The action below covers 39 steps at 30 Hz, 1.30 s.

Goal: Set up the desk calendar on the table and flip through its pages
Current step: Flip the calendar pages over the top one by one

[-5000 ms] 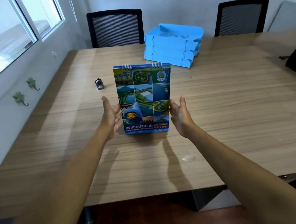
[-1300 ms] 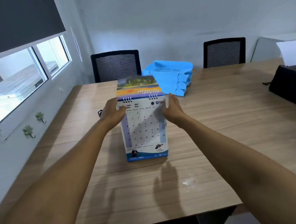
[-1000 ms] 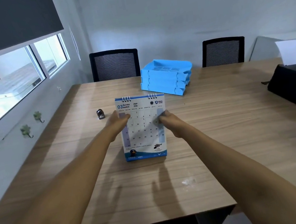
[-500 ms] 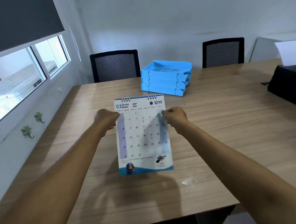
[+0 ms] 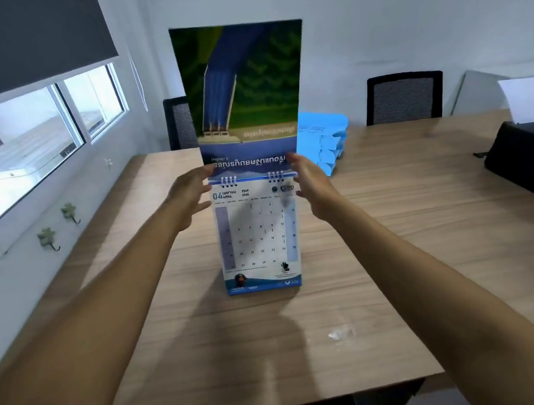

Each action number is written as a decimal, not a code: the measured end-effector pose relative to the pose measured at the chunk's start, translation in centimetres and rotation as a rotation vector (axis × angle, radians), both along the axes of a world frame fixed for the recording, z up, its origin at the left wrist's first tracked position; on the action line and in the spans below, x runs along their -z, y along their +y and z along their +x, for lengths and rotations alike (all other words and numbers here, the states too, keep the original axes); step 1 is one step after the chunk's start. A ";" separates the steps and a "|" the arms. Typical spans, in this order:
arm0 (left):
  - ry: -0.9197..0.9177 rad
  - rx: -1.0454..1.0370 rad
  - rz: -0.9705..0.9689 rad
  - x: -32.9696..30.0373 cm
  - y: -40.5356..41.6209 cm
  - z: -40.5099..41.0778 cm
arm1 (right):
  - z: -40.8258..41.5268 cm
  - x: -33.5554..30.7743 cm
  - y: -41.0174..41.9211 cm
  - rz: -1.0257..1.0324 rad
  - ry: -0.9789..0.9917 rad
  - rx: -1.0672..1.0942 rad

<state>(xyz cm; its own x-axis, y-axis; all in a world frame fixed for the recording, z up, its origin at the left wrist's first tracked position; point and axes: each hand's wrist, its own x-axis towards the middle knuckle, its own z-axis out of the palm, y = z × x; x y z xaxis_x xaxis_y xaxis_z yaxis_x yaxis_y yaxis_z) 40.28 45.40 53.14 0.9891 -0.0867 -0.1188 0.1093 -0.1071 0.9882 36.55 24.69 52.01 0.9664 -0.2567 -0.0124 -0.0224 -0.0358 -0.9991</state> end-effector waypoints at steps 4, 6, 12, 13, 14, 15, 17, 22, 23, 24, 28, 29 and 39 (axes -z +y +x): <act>-0.158 0.134 0.497 0.9 -1.1 0.7 | 0.9 1.5 0.3 -0.731 0.022 -0.001; -0.181 0.179 0.627 1.6 -0.7 1.2 | 1.4 1.8 0.3 -0.889 0.081 -0.029; -0.177 -0.054 0.520 2.8 -0.3 0.6 | 1.2 3.7 0.7 -0.465 0.095 0.030; -0.125 -0.077 0.513 3.2 -0.2 0.3 | 1.0 4.1 0.8 -0.345 0.148 0.024; -0.051 -0.062 0.469 3.7 -0.1 0.0 | 0.8 4.5 0.8 -0.248 0.214 -0.001; 0.024 -0.026 0.409 4.3 0.1 -0.2 | 0.5 4.7 0.9 -0.182 0.284 -0.037; 0.150 0.042 0.263 5.1 0.3 -0.9 | 0.1 5.1 1.0 -0.133 0.358 -0.085; 0.204 0.150 0.104 6.3 0.8 -1.3 | -0.3 5.4 1.1 -0.132 0.364 -0.082; 0.208 0.163 0.097 6.4 0.8 -1.2 | -0.4 5.4 1.1 -0.136 0.356 -0.081; 0.214 0.161 0.096 6.5 0.8 -1.1 | -0.4 5.4 1.1 -0.143 0.347 -0.078; 0.224 0.146 0.134 6.4 1.1 -0.8 | -1.0 4.9 1.1 -0.195 0.317 -0.043; 0.227 0.134 0.152 6.2 1.2 -0.8 | -1.1 4.8 1.1 -0.215 0.304 -0.020; 0.154 0.002 0.174 4.2 3.1 -0.5 | -1.7 3.6 -1.2 -0.119 0.238 0.205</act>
